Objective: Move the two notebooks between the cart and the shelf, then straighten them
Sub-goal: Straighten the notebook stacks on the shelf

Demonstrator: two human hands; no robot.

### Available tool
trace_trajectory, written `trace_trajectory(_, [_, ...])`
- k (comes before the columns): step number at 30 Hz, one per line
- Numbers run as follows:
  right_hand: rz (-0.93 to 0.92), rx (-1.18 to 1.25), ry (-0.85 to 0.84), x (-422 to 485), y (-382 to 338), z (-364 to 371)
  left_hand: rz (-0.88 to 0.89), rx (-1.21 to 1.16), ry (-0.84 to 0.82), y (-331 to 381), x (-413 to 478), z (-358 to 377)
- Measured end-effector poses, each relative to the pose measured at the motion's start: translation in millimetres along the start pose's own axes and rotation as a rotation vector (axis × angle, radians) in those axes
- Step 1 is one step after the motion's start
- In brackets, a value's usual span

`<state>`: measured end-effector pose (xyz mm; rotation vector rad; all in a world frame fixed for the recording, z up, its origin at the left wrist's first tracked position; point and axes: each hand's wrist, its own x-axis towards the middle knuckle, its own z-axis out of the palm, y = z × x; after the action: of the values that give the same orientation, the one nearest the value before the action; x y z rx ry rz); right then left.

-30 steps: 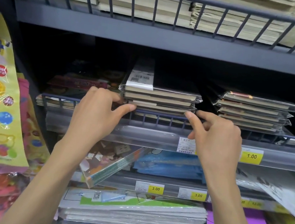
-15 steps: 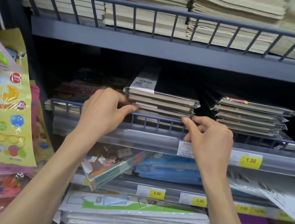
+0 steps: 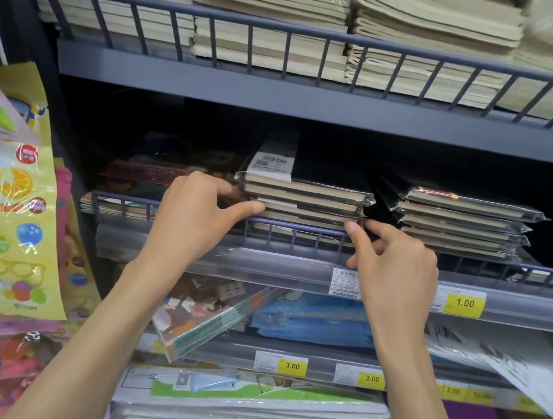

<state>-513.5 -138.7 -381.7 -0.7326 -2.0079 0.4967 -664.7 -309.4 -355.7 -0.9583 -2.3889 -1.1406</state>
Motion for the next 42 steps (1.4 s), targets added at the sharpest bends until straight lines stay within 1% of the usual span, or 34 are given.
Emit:
trace_trajectory(3, [-0.004, 0.064, 0.068, -1, -1, 4, 0.025, -0.101, 0.106, 0, -6, -2])
trace_trajectory(8, [-0.001, 0.102, 0.098, 4, -7, 9, 0.038, -0.093, 0.168, 3, -7, 2])
trace_trajectory(11, [-0.033, 0.099, 0.135, 6, -6, 10, 0.05, -0.064, 0.183, 3, -4, 6])
trace_trajectory(15, [-0.125, 0.063, 0.217, 7, 1, 14, 0.046, -0.098, 0.176, 6, -1, 9])
trace_trajectory(20, [-0.19, 0.038, 0.252, 5, 8, 18, 0.077, -0.118, 0.178, 2, 0, 10])
trace_trajectory(23, [-0.201, 0.028, 0.259, 2, 8, 17, 0.123, -0.087, 0.227, 0, -4, 10])
trace_trajectory(26, [-0.169, 0.011, 0.228, 2, 5, 14, 0.144, -0.07, 0.268, -2, -8, 13])
trace_trajectory(30, [-0.121, -0.03, 0.178, 6, 3, 10, 0.159, -0.076, 0.277, 0, -10, 16])
trace_trajectory(35, [-0.106, -0.004, 0.174, 2, -2, 3, 0.126, -0.104, 0.277, 1, -12, 12])
trace_trajectory(39, [-0.067, 0.095, 0.178, 2, -11, 3, 0.094, -0.17, 0.308, 6, -12, 9])
trace_trajectory(42, [-0.022, 0.193, 0.195, 5, -15, 5, 0.086, -0.171, 0.317, 8, -11, 10])
